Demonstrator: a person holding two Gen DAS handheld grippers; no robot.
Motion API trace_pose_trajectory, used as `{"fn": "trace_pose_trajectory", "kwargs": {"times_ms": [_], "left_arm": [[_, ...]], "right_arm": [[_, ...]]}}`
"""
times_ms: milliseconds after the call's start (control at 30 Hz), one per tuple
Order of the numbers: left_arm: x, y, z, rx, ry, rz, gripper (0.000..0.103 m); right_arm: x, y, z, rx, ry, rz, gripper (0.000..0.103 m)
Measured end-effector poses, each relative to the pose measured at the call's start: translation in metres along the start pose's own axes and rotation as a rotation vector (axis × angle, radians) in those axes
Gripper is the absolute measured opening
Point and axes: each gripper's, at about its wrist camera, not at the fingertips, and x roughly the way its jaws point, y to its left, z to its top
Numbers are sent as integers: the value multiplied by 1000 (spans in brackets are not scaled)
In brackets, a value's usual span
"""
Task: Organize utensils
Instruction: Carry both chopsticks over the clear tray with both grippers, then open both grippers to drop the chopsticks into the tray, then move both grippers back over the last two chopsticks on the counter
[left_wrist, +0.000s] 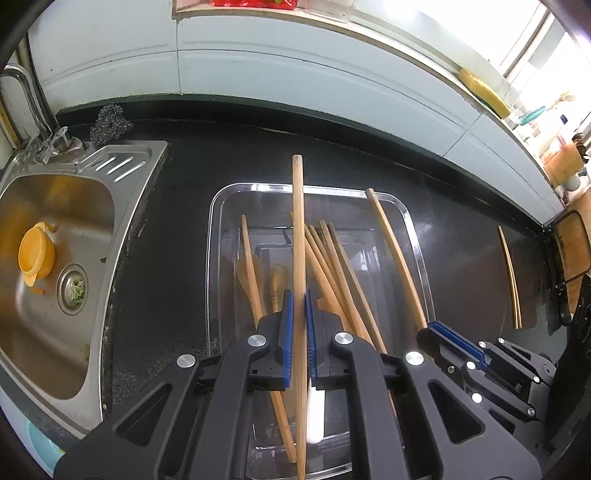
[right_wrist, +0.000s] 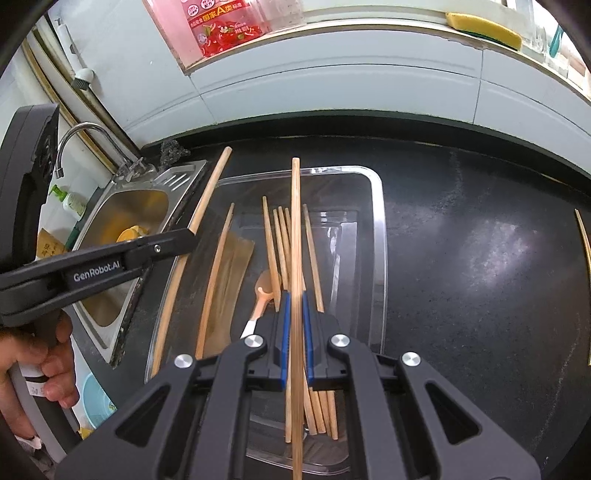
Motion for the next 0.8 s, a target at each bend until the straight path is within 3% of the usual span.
{"fn": "trace_pose_trajectory", "kwargs": {"times_ms": [500, 567, 600, 633, 667, 700, 733, 800], "left_arm": [[-2, -2, 1, -25, -1, 5, 8], [-9, 2, 6, -42, -17, 12, 44], [-17, 5, 9, -68, -55, 17, 89], [-28, 10, 11, -102, -113, 29, 97], [-39, 14, 15, -132, -158, 38, 97], [-43, 16, 19, -140, -162, 27, 97], [-47, 18, 23, -150, -164, 16, 97], [-55, 18, 29, -159, -179, 24, 97]], "right_arm": [[-1, -2, -3, -4, 2, 5, 7], [-4, -2, -4, -27, -18, -16, 7], [-5, -2, -4, -42, -28, -30, 9], [-6, -2, -4, -50, -36, -43, 21], [-8, -2, -4, -67, -46, -58, 38], [-10, -2, -5, -74, -57, -64, 87], [-17, -4, -7, -69, -109, -86, 95], [-23, -8, -8, -55, -139, -76, 96]]}}
